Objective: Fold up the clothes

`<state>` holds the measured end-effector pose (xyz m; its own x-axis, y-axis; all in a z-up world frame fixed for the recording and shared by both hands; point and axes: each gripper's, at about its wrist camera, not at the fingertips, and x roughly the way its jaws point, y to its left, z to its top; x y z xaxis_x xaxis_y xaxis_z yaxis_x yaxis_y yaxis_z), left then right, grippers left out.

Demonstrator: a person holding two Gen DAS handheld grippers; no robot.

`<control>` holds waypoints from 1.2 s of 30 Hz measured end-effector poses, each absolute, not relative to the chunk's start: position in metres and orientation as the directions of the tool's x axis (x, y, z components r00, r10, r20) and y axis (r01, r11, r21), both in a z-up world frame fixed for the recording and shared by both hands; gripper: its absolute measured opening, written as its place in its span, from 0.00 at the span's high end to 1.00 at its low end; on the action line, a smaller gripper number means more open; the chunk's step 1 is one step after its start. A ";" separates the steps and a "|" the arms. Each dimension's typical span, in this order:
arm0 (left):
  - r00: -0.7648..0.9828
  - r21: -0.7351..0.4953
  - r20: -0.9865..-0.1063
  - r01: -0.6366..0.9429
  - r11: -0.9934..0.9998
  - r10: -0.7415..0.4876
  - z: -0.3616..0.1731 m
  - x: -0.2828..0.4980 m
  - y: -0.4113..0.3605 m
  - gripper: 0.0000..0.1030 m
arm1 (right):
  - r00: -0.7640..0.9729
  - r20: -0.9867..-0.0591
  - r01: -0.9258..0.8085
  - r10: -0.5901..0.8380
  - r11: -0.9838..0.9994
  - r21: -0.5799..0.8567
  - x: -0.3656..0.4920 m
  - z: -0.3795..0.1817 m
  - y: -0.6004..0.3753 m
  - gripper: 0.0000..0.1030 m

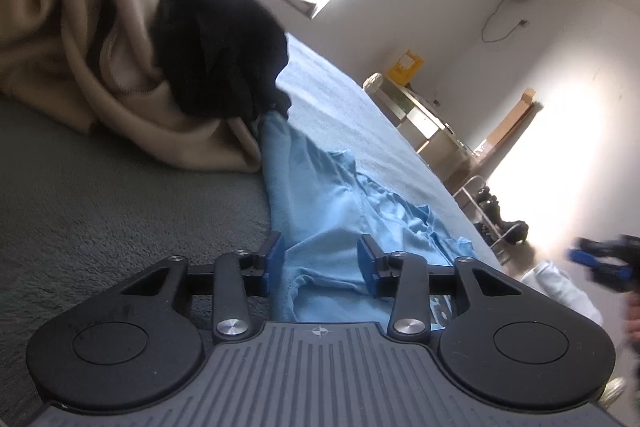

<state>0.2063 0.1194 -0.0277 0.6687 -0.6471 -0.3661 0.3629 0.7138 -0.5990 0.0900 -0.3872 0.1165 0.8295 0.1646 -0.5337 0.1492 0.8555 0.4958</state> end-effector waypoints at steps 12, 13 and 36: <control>0.690 -0.475 -0.507 0.277 0.835 -0.517 0.005 0.048 0.137 0.56 | 0.681 -0.725 0.164 0.103 0.943 0.288 0.118 -0.003 -0.393 0.75; 0.686 -0.481 -0.517 0.261 0.837 -0.511 0.005 0.035 0.140 0.56 | 0.672 -0.730 0.148 0.123 0.944 0.296 0.116 -0.008 -0.391 0.75; 0.756 -0.409 -0.552 0.122 0.904 -0.351 -0.009 -0.107 0.118 0.51 | 0.758 -0.649 0.072 0.067 0.980 0.186 -0.128 -0.003 -0.244 0.58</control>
